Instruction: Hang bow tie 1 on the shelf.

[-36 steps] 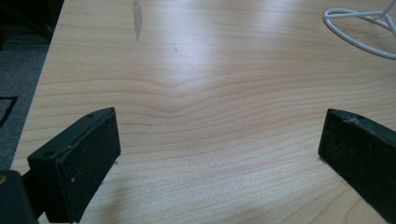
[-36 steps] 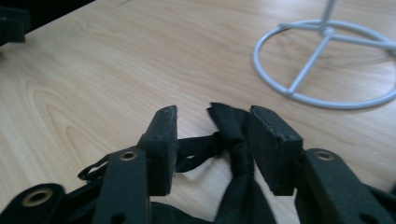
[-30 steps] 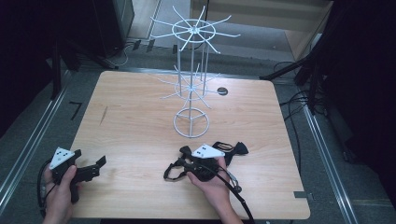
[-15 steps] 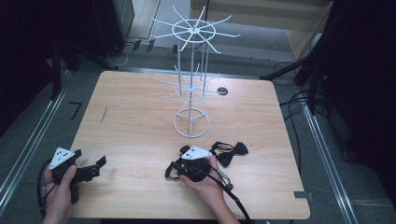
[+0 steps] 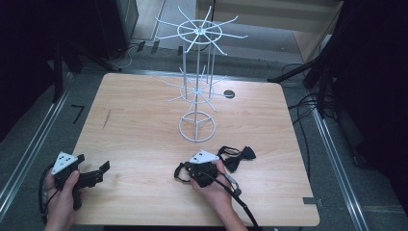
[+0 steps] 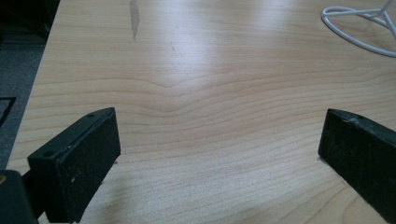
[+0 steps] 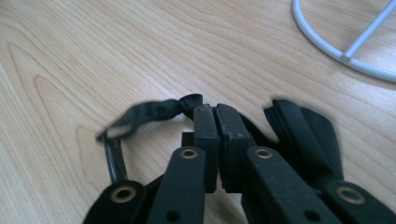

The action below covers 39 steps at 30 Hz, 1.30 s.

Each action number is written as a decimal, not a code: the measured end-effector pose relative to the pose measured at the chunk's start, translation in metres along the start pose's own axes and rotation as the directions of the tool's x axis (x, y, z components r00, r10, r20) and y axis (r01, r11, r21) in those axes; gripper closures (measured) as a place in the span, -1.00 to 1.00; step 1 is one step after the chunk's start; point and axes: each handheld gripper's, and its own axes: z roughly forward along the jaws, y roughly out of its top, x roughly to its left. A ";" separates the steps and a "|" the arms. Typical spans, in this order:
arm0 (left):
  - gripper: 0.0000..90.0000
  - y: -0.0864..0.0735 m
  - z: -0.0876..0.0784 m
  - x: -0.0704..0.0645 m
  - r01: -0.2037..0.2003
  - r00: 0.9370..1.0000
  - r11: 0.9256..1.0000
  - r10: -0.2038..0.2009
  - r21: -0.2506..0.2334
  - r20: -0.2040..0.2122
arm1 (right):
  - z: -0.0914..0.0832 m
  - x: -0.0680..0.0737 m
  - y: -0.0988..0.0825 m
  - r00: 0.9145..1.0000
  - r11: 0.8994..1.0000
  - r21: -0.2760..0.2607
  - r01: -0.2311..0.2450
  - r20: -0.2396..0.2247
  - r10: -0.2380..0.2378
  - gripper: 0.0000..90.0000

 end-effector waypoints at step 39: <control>-1.00 0.000 0.000 0.000 0.003 1.000 1.000 -0.003 -0.006 0.004 | -0.088 -0.022 0.044 0.981 0.877 -0.468 -0.106 0.094 0.169 1.00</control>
